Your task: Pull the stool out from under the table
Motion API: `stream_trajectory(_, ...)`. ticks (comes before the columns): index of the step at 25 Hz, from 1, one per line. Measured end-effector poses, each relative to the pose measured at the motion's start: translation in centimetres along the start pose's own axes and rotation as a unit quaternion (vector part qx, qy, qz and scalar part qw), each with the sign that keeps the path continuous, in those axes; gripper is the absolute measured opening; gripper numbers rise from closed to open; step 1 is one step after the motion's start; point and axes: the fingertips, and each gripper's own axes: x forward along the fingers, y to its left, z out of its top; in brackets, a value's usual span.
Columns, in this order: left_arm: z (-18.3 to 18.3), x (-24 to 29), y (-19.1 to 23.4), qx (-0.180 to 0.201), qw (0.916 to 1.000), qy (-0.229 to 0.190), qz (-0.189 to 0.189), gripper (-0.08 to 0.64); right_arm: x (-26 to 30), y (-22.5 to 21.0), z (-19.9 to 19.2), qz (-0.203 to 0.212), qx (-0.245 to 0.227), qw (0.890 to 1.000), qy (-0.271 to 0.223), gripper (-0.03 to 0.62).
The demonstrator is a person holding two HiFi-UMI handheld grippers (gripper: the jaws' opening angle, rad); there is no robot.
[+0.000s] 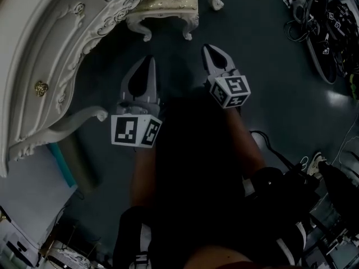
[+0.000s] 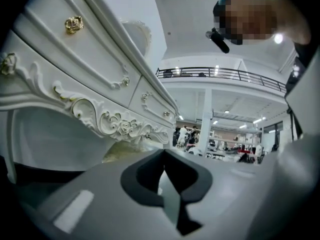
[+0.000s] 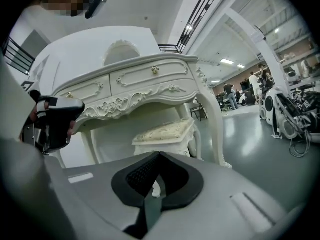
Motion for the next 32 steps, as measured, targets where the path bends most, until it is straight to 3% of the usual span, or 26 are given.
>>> stream_trajectory(3,-0.5,0.3,0.6,0.003,1.0,0.001,-0.007,0.009,1.5,-0.6,-0.5,-0.004,0.0,1.0,0.0,0.003)
stream_trajectory(5,-0.8,0.6,1.1,-0.001,0.9999,0.003,-0.011,0.009,2.8,-1.0,-1.2,-0.002,-0.003,1.0,0.009,0.099)
stream_trajectory(8,-1.4,1.1,2.2,-0.004,0.9999,0.006,-0.011,0.009,4.8,-1.8,-2.5,-0.003,-0.012,1.0,0.02,0.126)
stream_trajectory(14,-2.6,2.1,4.2,-0.011,0.9997,0.017,-0.012,0.009,8.7,-3.6,-4.7,-0.015,-0.015,0.999,0.041,0.261)
stream_trajectory(23,-3.9,2.3,5.9,-0.015,0.9992,0.026,-0.025,0.009,12.9,-6.3,-7.2,-0.031,-0.017,0.998,0.056,0.31)
stream_trajectory(32,-4.6,2.1,6.8,-0.02,0.9991,0.024,-0.027,0.009,15.2,-7.6,-8.7,-0.045,-0.02,0.996,0.068,0.311)
